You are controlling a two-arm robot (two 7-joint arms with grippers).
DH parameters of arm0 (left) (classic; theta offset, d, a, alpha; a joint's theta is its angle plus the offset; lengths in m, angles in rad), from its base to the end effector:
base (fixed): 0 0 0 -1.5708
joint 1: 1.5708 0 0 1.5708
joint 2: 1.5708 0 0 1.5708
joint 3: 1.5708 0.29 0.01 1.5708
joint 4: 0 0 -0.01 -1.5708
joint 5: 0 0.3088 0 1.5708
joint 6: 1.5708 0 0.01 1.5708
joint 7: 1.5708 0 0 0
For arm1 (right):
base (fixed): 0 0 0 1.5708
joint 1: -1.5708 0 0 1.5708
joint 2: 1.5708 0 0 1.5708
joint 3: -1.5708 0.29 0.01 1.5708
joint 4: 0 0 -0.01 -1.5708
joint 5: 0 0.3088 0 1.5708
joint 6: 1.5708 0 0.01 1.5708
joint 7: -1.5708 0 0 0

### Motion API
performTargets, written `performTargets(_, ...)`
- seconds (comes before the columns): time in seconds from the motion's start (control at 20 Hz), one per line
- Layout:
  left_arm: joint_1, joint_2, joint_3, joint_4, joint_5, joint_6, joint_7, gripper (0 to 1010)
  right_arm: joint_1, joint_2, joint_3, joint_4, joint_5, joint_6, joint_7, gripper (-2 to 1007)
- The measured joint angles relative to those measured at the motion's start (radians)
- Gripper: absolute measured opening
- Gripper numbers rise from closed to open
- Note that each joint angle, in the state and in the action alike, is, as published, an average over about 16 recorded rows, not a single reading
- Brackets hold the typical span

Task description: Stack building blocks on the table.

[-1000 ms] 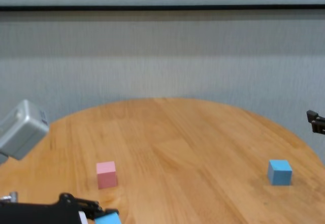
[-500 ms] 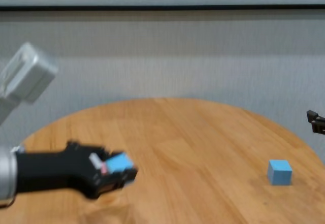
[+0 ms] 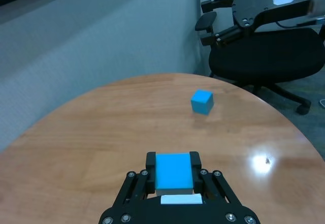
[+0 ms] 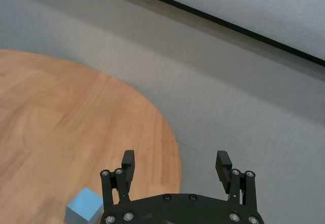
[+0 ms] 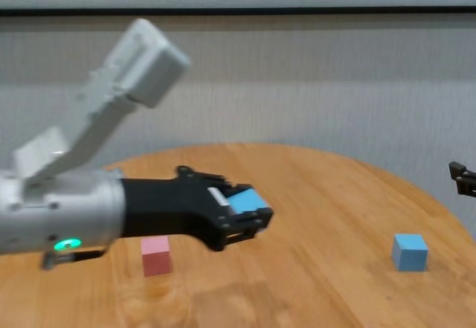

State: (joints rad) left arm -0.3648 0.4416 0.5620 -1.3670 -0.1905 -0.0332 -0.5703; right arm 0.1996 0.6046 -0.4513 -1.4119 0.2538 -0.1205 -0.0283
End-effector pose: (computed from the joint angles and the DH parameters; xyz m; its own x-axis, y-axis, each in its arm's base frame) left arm 0.3966 0.0013 -0.2788 0.8217 0.5002 0.2732 -0.5615 0.7925 0.2379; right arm 0.3581 -0.0827 -0.3023 0.2921 -0.8803 0.3738 0.9553 0.2872 -0.0702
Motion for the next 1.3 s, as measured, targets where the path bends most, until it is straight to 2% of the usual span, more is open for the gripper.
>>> performTargets(0.35, -0.077, -0.085, 0.035, 0.116, 0.043, 0.012, 0.001, 404, 0.0, 0.0, 0.0, 0.0, 0.0, 0.0, 0.0, 1005)
performTargets(0.6, -0.11, -0.129, 0.05, 0.195, 0.058, 0.006, -0.005, 404, 0.0, 0.0, 0.0, 0.0, 0.0, 0.0, 0.0, 1005)
performTargets(1.0, -0.138, -0.176, 0.066, 0.285, 0.071, -0.013, -0.017, 404, 0.0, 0.0, 0.0, 0.0, 0.0, 0.0, 0.0, 1005)
performTargets(1.3, -0.159, -0.206, 0.066, 0.341, 0.073, -0.018, -0.013, 404, 0.0, 0.0, 0.0, 0.0, 0.0, 0.0, 0.0, 1005)
